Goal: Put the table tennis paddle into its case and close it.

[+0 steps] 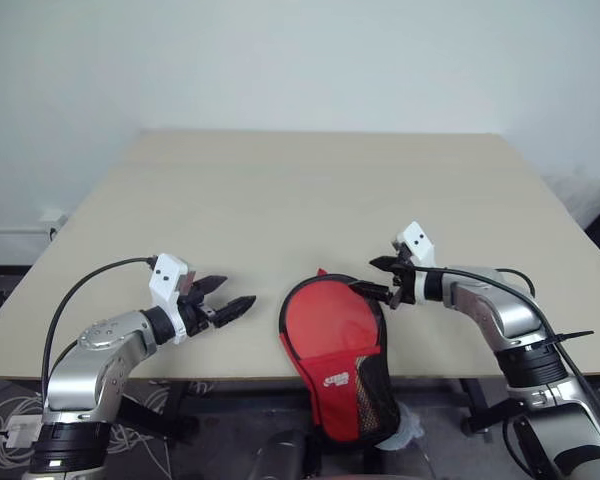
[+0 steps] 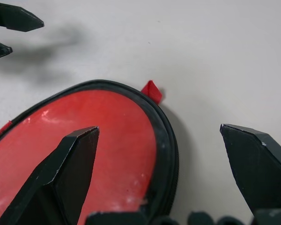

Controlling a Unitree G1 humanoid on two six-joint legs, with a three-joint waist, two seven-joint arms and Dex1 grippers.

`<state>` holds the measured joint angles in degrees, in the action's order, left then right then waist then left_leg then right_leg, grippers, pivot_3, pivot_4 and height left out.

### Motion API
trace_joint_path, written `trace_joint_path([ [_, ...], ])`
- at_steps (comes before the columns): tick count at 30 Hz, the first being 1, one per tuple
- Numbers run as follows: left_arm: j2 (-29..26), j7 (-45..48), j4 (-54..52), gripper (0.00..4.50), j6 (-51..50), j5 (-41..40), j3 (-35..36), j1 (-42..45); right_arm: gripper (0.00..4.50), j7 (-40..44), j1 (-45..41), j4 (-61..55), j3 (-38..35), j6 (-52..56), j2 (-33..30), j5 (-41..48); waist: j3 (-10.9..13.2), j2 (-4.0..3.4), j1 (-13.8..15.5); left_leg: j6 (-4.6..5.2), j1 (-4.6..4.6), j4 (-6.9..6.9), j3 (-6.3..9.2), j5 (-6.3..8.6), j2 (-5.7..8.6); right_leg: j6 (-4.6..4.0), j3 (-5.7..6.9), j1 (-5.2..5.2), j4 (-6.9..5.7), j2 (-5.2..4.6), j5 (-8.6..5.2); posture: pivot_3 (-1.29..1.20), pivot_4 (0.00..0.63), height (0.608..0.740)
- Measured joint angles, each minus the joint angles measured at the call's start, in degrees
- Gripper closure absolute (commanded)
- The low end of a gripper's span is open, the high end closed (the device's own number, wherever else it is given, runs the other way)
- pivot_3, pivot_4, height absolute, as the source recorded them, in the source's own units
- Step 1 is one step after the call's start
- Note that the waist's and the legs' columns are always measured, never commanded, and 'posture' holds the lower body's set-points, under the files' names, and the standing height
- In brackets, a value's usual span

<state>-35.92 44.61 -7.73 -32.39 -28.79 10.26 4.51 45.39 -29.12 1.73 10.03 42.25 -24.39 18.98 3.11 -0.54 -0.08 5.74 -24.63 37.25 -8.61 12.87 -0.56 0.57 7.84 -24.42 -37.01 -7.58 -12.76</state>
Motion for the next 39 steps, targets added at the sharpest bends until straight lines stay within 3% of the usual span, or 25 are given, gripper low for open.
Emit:
trace_joint_path([
  [16,0.02,-0.16,-0.11,0.04,-0.02,0.10,-0.43,0.52,0.00,0.76,-0.10,2.09,0.16,-1.65,0.21,-1.04,-0.04,0.07,-1.86,-0.01,0.02,-0.04,-0.11,0.00,-0.12,-0.04,-0.17,0.00,-0.01,0.28,0.03,0.00,0.000,0.706],
  [39,0.36,0.15,0.30,0.04,-0.02,0.10,-1.31,1.04,0.00,0.49,2.39,-1.39,0.14,-0.19,-0.23,-0.99,-0.10,0.16,-1.88,-0.01,0.02,0.02,-0.14,0.00,-0.23,-0.17,-0.28,-0.05,-0.01,0.41,0.11,0.00,0.000,0.706],
])
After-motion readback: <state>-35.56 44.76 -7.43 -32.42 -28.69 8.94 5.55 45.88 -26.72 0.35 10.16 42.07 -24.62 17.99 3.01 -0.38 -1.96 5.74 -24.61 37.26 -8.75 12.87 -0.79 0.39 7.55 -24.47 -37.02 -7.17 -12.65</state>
